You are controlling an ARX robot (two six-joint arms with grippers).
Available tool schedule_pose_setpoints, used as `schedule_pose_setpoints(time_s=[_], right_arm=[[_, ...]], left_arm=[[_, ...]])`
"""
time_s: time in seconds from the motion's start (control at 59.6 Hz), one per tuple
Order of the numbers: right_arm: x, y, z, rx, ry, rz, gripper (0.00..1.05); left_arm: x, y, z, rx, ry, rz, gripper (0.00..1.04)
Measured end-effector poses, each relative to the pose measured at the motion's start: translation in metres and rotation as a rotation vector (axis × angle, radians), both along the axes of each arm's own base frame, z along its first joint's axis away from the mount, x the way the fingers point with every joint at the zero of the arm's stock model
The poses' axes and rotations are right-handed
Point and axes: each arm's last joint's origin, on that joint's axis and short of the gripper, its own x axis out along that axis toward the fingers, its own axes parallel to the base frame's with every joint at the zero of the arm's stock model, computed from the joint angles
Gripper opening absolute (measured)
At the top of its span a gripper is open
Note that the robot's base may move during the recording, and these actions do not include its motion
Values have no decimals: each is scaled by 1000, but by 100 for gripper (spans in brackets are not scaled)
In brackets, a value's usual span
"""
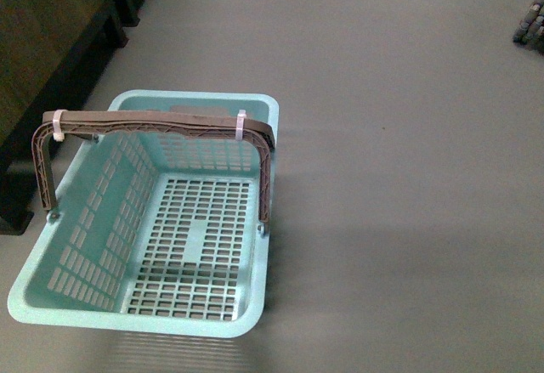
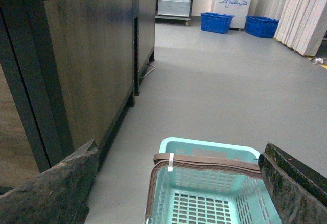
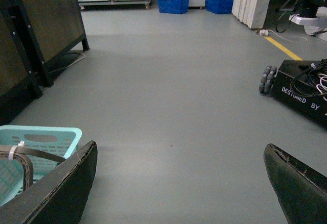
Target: Pick mango and avocado into basket
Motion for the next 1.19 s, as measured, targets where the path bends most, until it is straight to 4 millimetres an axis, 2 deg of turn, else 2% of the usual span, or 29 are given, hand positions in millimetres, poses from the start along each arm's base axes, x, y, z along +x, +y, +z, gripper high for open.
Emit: schedule_pose_setpoints(time_s=[0.621, 0.655, 0.705, 0.722, 0.772, 0.89, 1.007, 1.192], right_arm=[[0, 0, 0, 0, 0, 0, 96], [0, 0, 0, 0, 0, 0, 96], [0, 0, 0, 0, 0, -1, 96], [0, 0, 0, 0, 0, 0, 96], [0, 0, 0, 0, 0, 0, 96], [0, 0, 0, 0, 0, 0, 96], [0, 0, 0, 0, 0, 0, 96], [0, 0, 0, 0, 0, 0, 96]], left_arm=[[0, 0, 0, 0, 0, 0, 96], [1, 0, -1, -45, 49, 42, 96], [3, -1, 0, -161, 257, 161, 96], [9, -2, 1, -240, 343, 242, 96], [30, -6, -2, -499, 428, 310, 96], [72, -16, -15, -895, 475, 356, 96], [113, -25, -36, -1159, 491, 406, 96], [180, -44, -79, -1376, 507, 436, 96]])
